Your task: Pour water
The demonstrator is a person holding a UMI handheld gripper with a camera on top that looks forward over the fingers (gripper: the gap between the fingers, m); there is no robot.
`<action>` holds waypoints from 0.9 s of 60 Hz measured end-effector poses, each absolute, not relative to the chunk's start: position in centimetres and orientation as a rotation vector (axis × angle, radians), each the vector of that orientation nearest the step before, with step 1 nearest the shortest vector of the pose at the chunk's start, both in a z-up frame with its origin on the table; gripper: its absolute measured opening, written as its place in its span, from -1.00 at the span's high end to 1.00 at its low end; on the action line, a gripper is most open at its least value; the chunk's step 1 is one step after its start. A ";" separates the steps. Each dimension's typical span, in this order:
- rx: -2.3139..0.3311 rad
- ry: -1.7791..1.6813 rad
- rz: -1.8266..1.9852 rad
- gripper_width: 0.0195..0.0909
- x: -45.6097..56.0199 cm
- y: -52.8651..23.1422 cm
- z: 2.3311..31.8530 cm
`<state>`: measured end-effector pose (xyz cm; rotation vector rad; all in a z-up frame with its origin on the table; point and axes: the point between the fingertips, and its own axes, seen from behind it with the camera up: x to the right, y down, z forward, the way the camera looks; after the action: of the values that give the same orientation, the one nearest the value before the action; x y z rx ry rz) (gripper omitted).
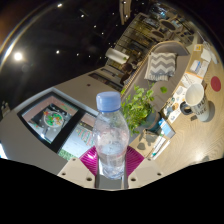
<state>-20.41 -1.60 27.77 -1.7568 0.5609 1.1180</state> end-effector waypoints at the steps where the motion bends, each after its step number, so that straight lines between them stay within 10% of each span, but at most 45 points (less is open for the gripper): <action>1: -1.738 0.600 1.162 0.65 -19.8 -1.1 27.9; 38: -1.245 1.491 1.898 0.65 -7.8 8.5 21.4; 54: -1.566 1.067 1.673 0.66 -7.8 7.7 26.2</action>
<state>-7.82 7.72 26.16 -1.5661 1.0671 1.6730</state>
